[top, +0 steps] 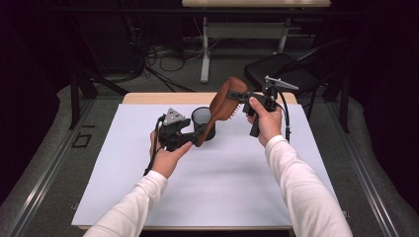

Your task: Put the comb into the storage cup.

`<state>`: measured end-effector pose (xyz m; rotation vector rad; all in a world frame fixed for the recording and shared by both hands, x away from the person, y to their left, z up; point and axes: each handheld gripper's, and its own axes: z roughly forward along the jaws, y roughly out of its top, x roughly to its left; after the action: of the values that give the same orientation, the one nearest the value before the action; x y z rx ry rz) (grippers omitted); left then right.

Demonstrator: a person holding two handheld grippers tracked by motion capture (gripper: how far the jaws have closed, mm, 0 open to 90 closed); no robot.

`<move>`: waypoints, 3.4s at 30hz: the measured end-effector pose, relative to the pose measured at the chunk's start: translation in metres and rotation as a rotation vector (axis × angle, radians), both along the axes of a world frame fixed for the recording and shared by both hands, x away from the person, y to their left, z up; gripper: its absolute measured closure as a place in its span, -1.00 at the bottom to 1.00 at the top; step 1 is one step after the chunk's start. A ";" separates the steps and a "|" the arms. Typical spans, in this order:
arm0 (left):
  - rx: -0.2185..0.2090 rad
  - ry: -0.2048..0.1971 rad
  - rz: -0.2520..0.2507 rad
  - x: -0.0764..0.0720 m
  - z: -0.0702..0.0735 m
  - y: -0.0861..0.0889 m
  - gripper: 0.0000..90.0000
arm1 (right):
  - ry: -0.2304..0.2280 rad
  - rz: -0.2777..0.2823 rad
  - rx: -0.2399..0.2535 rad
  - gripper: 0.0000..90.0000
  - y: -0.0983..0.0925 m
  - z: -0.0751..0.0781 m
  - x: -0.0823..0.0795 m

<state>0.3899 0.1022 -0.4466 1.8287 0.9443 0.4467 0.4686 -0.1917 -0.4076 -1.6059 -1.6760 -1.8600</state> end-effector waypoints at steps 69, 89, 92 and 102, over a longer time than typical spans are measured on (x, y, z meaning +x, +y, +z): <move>-0.099 0.043 0.040 -0.009 0.004 0.028 -0.99 | -0.088 -0.108 -0.061 0.14 -0.017 0.051 -0.002; -0.126 0.091 0.042 -0.013 0.000 0.034 -0.99 | -0.111 -0.147 -0.080 0.13 -0.010 0.060 0.003; -0.125 0.096 0.047 -0.013 -0.001 0.036 -0.99 | -0.108 -0.160 -0.082 0.13 -0.009 0.059 0.004; -0.126 0.092 0.055 -0.015 0.000 0.045 -0.99 | -0.110 -0.170 -0.089 0.13 -0.004 0.056 0.008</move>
<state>0.3748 0.1469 -0.4467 1.7246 1.0640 0.3317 0.4770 -0.1955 -0.3513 -1.7619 -1.7386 -2.0138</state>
